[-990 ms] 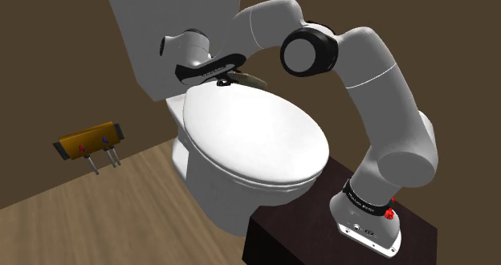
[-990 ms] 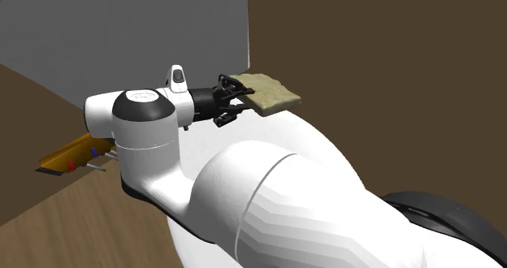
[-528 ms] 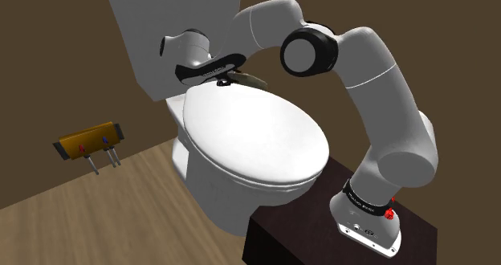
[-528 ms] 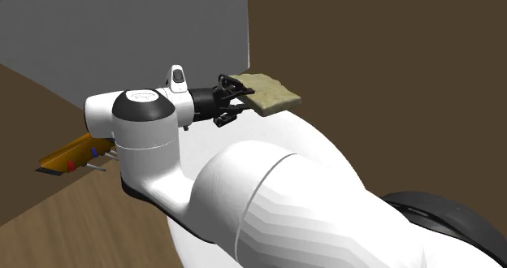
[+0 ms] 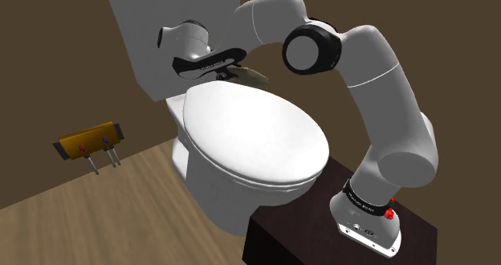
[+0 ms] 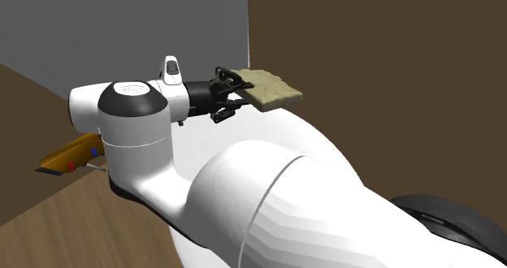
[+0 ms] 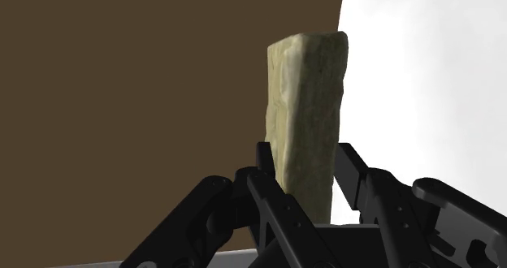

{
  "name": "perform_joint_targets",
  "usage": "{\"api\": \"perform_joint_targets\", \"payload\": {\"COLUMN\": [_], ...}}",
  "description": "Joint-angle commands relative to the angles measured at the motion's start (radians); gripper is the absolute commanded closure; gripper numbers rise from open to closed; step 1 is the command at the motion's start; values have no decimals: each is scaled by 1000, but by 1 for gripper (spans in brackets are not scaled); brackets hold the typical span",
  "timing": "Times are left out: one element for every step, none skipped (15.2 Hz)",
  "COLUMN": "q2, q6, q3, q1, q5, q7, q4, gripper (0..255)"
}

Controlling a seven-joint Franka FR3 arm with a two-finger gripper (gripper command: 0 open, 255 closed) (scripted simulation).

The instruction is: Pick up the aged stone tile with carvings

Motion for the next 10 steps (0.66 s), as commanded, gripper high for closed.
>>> {"api": "perform_joint_targets", "payload": {"q2": [-15,-19,-23,-27,-31,-34,-38,-41,-41,-41], "q6": [-9,-15,-21,-26,-32,-38,-44,-50,-51,-51], "q3": [-2,-2,-3,-4,-4,-5,-6,-7,-7,-7], "q1": [0,1,2,3,4,6,7,8,8,9], "q5": [-3,-4,-5,-7,-8,-9,-11,-12,-12,-12], "q7": [-16,-24,-31,-39,-47,-55,-63,-72,-73,-73], "q4": [4,9,14,20,26,32,39,46,47,47], "gripper": [255,255,255,255,255,255,255,255,255,255]}}
